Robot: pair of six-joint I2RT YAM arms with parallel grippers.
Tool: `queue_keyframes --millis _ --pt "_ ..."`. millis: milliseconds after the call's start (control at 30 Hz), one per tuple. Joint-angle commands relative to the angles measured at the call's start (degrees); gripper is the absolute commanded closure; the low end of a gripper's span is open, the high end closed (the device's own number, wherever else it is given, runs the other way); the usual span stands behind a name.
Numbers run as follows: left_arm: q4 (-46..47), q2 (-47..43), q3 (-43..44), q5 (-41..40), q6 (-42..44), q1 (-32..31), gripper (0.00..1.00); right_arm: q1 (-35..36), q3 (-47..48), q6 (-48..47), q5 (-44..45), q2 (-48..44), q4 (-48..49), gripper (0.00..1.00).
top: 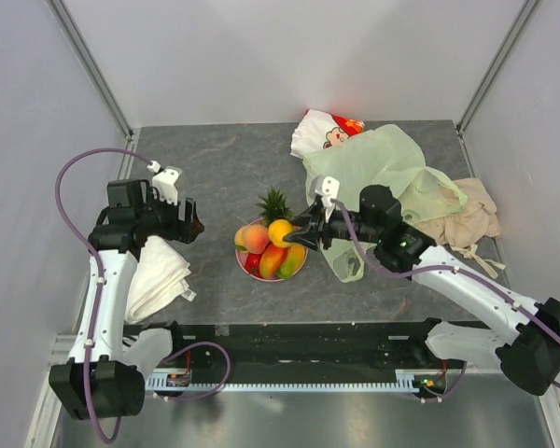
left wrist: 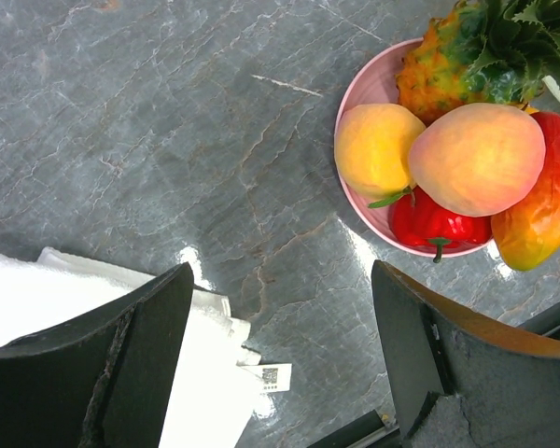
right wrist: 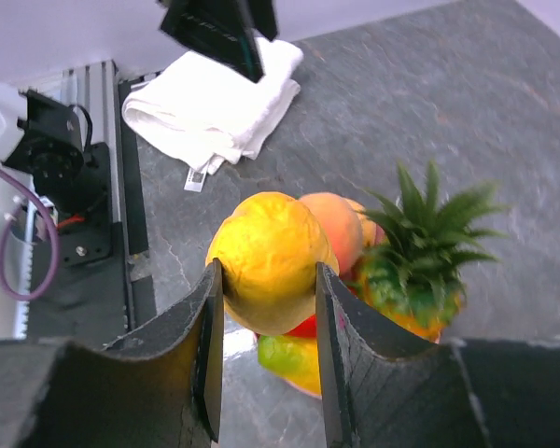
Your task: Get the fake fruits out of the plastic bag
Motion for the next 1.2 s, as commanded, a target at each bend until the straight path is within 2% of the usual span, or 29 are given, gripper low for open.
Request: queue_keyframes --millis 0,133,333,767,1167 --pt "0.5 0.3 0.2 -0.1 0.4 0.3 0.16 4.8 -3.5 -9.2 3.7 1.0 15.1 0.74" --pt "1.4 0.3 -0.1 -0.4 0.5 0.4 0.16 7.2 -7.1 -11.5 5.4 2.4 21.5 0.74" --pt "2.6 0.7 -1.7 -0.6 0.7 0.3 0.16 7.2 -9.3 -11.4 7.6 4.7 25.7 0.74" --pt "3.1 2.0 -2.2 -2.1 1.8 0.4 0.16 6.5 -10.3 -11.4 9.1 8.8 27.0 0.73" --pt "3.2 1.9 -3.7 -2.8 2.5 0.4 0.16 4.2 -11.9 -5.5 9.0 9.6 28.0 0.71"
